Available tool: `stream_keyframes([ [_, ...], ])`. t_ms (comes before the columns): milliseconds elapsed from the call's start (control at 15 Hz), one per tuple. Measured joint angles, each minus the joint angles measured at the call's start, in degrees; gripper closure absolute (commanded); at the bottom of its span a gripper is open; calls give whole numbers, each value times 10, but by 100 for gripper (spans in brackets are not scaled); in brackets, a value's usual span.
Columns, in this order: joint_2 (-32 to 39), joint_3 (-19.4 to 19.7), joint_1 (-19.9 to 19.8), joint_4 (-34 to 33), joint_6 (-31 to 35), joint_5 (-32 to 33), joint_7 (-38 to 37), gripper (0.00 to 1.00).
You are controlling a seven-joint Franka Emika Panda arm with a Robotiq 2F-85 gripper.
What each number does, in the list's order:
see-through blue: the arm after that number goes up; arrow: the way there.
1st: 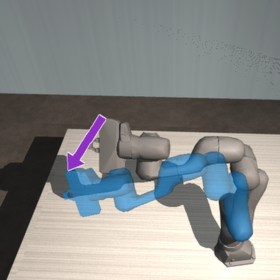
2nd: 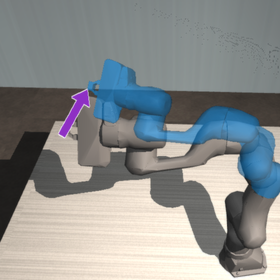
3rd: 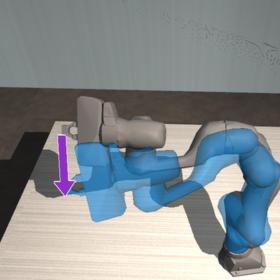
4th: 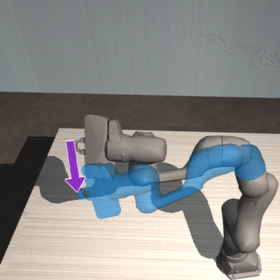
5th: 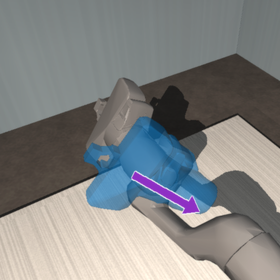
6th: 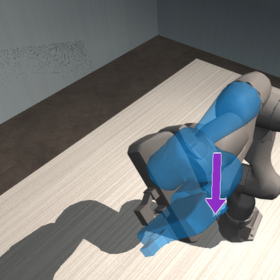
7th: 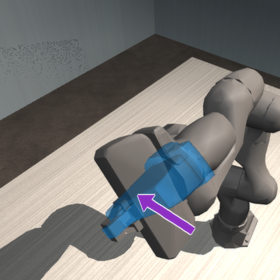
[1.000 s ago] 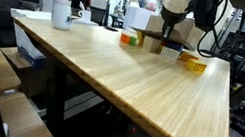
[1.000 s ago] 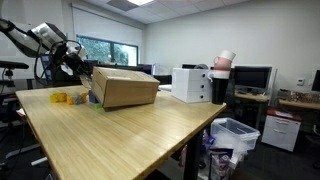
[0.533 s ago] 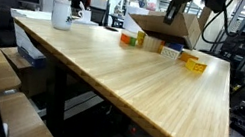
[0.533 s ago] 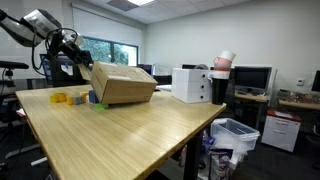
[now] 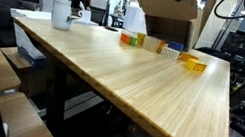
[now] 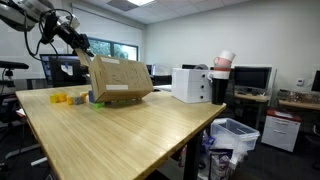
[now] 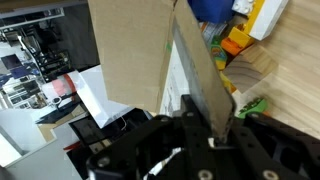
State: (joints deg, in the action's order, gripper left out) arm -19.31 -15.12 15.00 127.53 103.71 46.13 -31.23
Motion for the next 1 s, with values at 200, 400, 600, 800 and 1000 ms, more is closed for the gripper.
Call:
stream_keyframes([
  [200, -40, 15, -13, -9, -1, -15, 21, 95],
  [400, -65, 32, -29, -18, -1, -25, 34, 95],
  [600, -87, 53, -43, -26, -1, -48, 55, 95],
  [800, -111, 81, -58, -28, -1, -85, 86, 95],
  [1000, -124, 109, -75, -26, -1, -125, 116, 95],
])
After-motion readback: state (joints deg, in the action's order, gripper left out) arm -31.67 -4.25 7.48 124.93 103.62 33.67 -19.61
